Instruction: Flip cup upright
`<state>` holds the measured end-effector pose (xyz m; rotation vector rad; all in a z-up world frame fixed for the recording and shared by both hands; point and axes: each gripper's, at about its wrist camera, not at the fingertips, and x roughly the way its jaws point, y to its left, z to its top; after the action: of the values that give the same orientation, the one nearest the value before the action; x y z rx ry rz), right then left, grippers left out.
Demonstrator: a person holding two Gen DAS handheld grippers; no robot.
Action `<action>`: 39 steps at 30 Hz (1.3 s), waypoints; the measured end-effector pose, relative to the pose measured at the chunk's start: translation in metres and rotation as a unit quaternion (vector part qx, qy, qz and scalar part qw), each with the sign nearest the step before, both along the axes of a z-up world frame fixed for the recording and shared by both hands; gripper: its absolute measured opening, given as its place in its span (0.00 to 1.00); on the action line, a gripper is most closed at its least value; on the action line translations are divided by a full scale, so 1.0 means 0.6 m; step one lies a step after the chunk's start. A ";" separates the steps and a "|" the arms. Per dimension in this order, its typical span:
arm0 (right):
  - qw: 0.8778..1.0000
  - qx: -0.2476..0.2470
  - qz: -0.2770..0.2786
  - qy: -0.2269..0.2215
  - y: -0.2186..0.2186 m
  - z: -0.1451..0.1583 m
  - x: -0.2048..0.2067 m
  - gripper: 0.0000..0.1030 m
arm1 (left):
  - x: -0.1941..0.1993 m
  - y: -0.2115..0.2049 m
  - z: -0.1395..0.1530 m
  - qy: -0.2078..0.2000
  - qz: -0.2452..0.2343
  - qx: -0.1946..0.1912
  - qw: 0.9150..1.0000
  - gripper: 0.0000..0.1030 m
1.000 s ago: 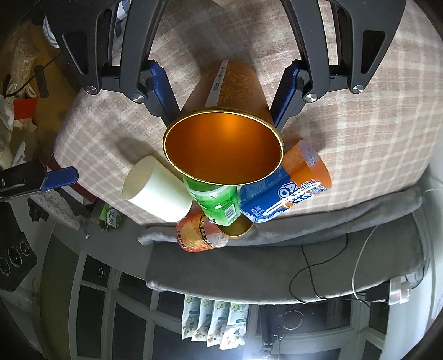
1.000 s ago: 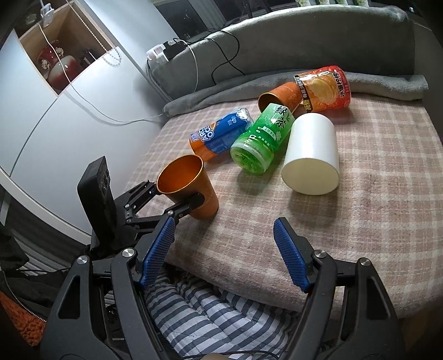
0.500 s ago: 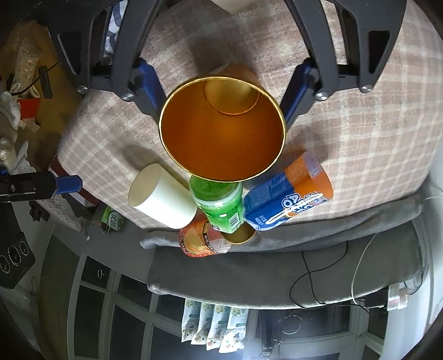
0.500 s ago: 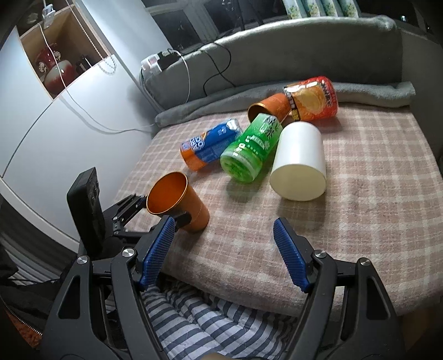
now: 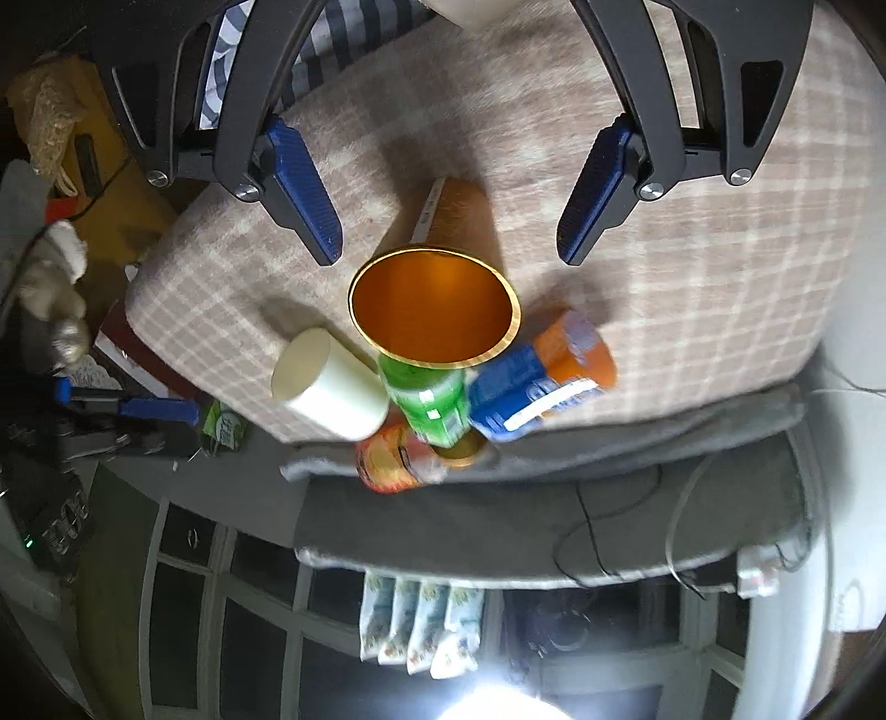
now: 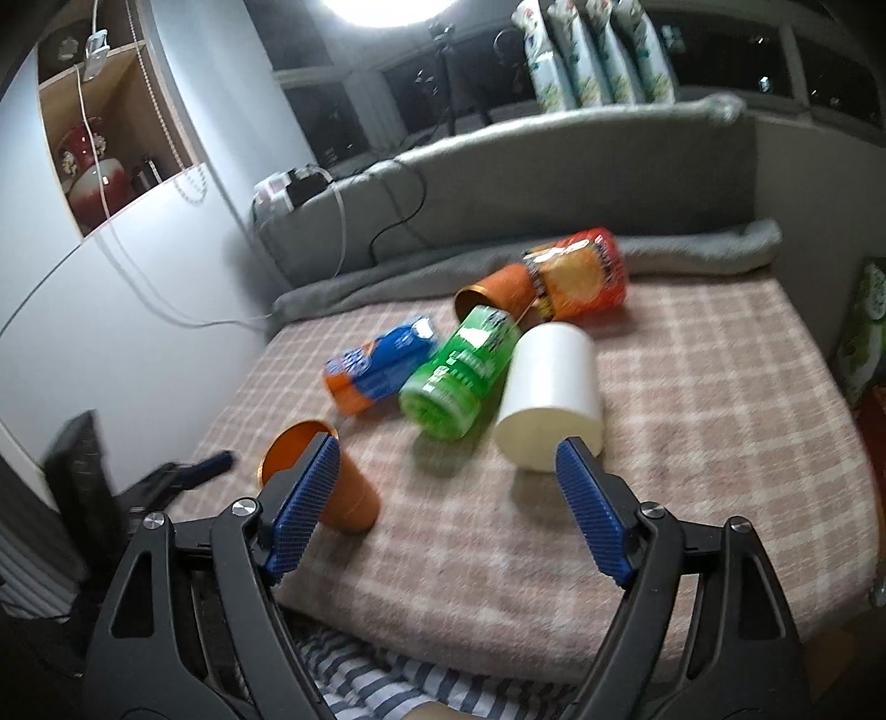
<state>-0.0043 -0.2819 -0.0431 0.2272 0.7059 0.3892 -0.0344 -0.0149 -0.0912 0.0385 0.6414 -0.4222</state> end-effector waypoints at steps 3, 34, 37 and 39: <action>0.999 -0.020 -0.023 -0.020 0.002 0.004 -0.003 0.81 | -0.015 0.016 0.029 -0.032 0.027 -0.003 0.999 0.78; 0.950 -0.148 -0.206 -0.181 0.023 0.051 -0.056 1.00 | -0.033 0.037 0.117 -0.150 0.165 -0.032 0.974 0.79; 0.950 -0.145 -0.208 -0.184 0.023 0.054 -0.058 1.00 | -0.031 0.037 0.114 -0.146 0.164 -0.034 0.975 0.79; 0.950 -0.142 -0.208 -0.184 0.022 0.055 -0.058 1.00 | -0.030 0.037 0.114 -0.146 0.165 -0.032 0.975 0.79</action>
<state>-0.0391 -0.2688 -0.0099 0.0226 0.3236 -0.0782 -0.0526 0.0071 -0.0228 -0.0674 0.3347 -0.1102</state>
